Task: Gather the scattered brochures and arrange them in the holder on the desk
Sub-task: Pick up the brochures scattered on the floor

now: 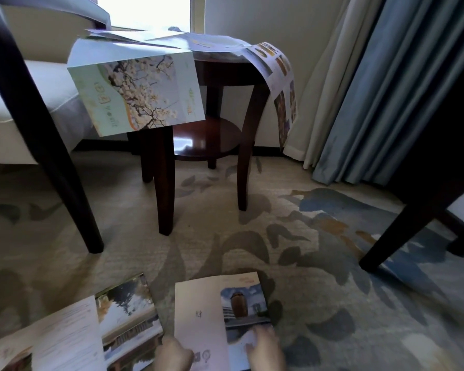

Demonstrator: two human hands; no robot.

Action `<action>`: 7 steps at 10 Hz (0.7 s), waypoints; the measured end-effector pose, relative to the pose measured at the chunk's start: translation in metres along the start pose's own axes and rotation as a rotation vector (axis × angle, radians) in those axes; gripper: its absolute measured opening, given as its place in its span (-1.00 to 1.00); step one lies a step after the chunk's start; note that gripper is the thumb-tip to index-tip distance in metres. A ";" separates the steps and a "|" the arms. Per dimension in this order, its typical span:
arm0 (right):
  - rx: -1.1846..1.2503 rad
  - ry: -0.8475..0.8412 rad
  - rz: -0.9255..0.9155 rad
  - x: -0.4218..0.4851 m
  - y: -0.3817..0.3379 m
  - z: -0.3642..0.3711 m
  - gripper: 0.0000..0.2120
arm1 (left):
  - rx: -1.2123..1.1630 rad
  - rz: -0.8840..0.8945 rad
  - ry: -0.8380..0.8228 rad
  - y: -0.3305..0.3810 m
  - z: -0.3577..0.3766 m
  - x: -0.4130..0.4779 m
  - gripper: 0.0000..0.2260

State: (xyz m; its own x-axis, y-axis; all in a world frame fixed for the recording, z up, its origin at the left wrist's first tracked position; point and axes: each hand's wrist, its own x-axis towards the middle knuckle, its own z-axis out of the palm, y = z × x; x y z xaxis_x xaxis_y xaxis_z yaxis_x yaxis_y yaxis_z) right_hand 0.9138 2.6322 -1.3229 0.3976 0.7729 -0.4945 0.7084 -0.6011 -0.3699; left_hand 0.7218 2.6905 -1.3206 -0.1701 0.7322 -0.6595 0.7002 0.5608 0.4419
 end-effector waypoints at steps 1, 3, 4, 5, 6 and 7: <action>0.063 0.066 0.158 0.005 0.015 0.000 -0.47 | 0.038 0.014 -0.040 -0.006 0.001 0.005 -0.50; 0.422 -0.029 0.242 0.012 0.008 -0.008 -0.67 | 0.086 0.018 -0.057 -0.002 -0.009 0.010 -0.49; 0.518 -0.033 0.171 0.016 -0.018 -0.038 -0.87 | 0.094 0.066 -0.084 0.008 -0.020 0.013 -0.50; 0.695 -0.019 0.059 0.009 -0.044 -0.083 -0.89 | -0.049 0.111 -0.129 0.037 -0.031 0.009 -0.50; 0.934 -0.091 -0.054 -0.007 -0.063 -0.129 -0.80 | -0.491 0.106 -0.320 0.074 -0.044 0.001 -0.41; 1.083 -0.218 -0.104 -0.014 -0.078 -0.153 -0.80 | -0.840 0.208 -0.712 0.105 -0.058 -0.010 -0.25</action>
State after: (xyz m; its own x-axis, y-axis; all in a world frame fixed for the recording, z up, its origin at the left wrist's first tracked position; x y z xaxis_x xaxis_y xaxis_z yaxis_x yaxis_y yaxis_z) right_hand 0.9423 2.6993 -1.1664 0.1791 0.8417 -0.5093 -0.1944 -0.4772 -0.8570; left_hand 0.7569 2.7648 -1.2318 0.5196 0.6048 -0.6035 -0.0670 0.7330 0.6769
